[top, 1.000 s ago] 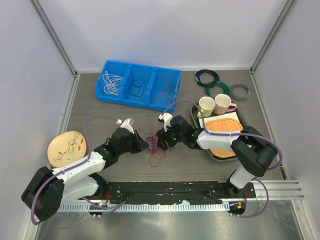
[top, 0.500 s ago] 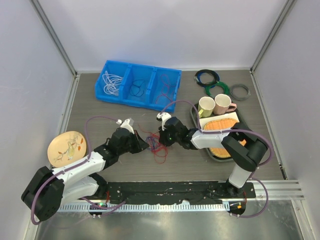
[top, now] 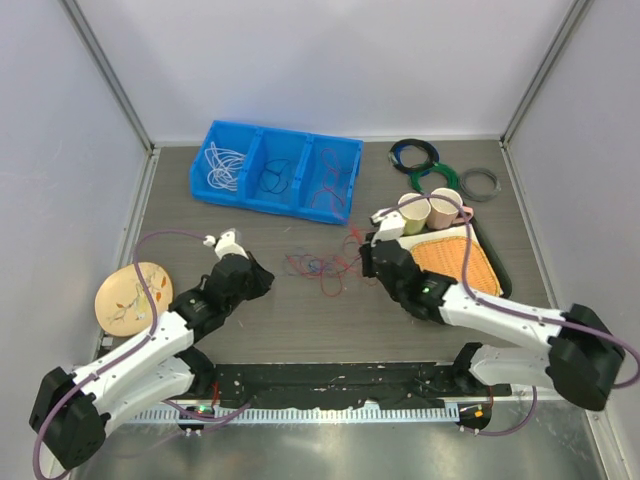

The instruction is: Untangle the cables

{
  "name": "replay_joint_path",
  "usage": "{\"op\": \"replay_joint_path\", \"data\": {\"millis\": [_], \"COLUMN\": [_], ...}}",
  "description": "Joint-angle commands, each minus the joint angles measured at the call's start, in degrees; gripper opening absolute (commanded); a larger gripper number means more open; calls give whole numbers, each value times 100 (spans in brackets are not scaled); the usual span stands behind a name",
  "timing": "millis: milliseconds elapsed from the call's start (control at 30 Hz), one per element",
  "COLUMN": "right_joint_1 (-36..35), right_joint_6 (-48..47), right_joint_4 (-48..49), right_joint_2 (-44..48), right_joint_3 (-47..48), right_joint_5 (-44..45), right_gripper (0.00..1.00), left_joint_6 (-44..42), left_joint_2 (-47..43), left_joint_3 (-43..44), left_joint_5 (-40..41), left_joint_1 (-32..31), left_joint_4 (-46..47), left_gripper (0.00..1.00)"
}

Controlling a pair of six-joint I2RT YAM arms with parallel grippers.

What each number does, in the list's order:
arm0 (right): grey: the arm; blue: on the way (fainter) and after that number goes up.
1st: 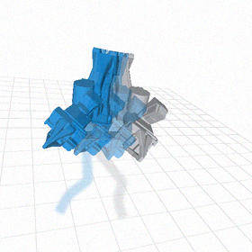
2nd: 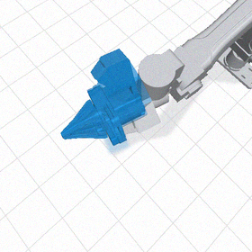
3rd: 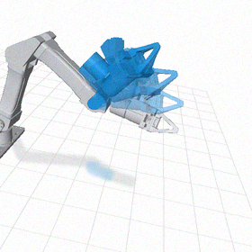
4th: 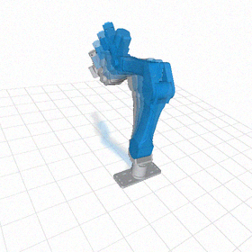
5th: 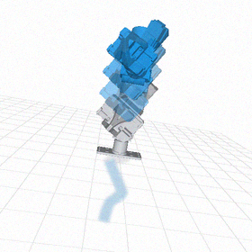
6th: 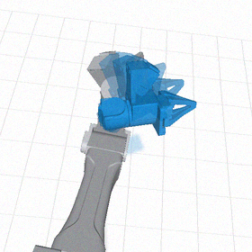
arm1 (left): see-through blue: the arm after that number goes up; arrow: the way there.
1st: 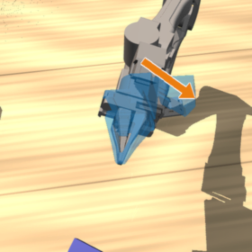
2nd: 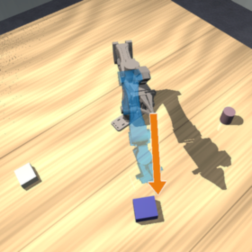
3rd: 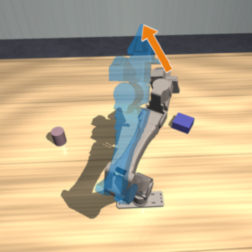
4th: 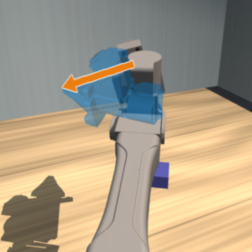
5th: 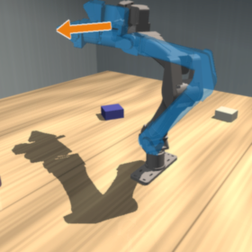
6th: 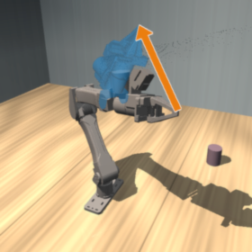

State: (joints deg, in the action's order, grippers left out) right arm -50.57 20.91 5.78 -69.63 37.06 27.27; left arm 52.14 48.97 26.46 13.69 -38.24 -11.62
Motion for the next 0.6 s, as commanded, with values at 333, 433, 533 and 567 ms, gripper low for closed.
{"op": "replay_joint_path", "data": {"millis": [333,433,533,567], "right_joint_1": [144,144,144,152], "right_joint_6": [-104,-306,-394,-403], "right_joint_4": [-534,-227,-77,-42], "right_joint_2": [1610,1558,1566,1601], "right_joint_3": [-524,-568,-516,-481], "right_joint_5": [1126,589,43,-219], "right_gripper": [1,1,1,1], "left_joint_6": [236,-255,-818,-1063], "left_joint_2": [-309,-222,15,94], "left_joint_3": [272,141,79,61], "left_joint_5": [1358,462,-891,-1347], "left_joint_1": [53,53,53,53], "left_joint_4": [-1503,-599,289,709], "left_gripper": [1,27,57,63]}}
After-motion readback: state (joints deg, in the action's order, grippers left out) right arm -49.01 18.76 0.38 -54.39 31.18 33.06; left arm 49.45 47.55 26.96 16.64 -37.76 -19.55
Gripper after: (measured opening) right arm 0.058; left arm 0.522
